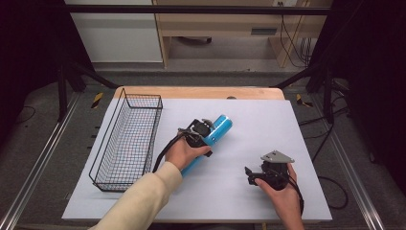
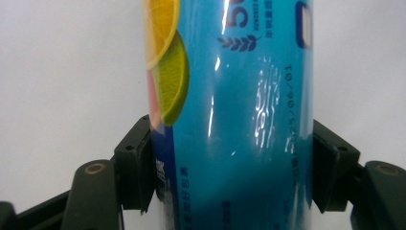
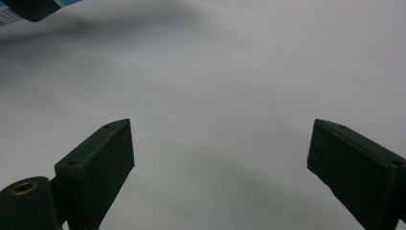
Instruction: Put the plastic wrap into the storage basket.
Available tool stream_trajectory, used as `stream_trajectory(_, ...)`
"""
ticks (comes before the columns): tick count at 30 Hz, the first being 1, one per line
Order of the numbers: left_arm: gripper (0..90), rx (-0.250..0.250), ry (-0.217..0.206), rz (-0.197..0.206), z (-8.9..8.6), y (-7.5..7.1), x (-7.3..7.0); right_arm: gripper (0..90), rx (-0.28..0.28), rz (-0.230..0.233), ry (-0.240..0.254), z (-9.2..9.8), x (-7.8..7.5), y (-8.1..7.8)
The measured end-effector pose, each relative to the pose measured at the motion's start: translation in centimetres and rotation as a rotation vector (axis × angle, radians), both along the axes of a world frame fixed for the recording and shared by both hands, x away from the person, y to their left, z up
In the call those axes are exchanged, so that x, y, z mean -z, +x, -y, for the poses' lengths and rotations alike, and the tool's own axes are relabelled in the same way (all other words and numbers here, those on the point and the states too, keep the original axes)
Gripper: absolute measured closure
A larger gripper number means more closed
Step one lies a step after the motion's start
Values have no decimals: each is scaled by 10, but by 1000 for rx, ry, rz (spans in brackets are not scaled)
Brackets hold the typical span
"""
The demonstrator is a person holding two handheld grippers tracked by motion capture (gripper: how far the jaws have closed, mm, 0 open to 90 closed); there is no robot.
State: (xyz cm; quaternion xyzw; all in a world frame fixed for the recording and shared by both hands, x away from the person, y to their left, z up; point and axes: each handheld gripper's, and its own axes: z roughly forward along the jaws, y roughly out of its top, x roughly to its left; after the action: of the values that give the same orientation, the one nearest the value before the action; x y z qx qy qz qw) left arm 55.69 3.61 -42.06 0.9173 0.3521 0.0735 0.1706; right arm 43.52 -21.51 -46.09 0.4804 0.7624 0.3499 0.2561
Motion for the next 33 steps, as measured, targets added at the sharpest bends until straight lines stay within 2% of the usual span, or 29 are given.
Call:
stream_trajectory(12, 315, 14, -15, 17, -5, -1, -7, 92, -1, -3, 2, -1, 0, 0)
stream_trajectory(18, 316, 7, -42, 33, -11, -2, -15, 92, 0, -4, 7, -1, 0, 0)
stream_trajectory(21, 317, 13, -49, 45, -15, -4, -21, 92, 0, -6, 4, -1, 0, 0)
stream_trajectory(28, 318, 6, -106, 81, -30, -11, -37, 92, -1, -10, 3, -2, 0, 0)
stream_trajectory(33, 319, 7, -120, 92, -38, -16, -46, 92, -4, -5, -3, -3, 1, 0)
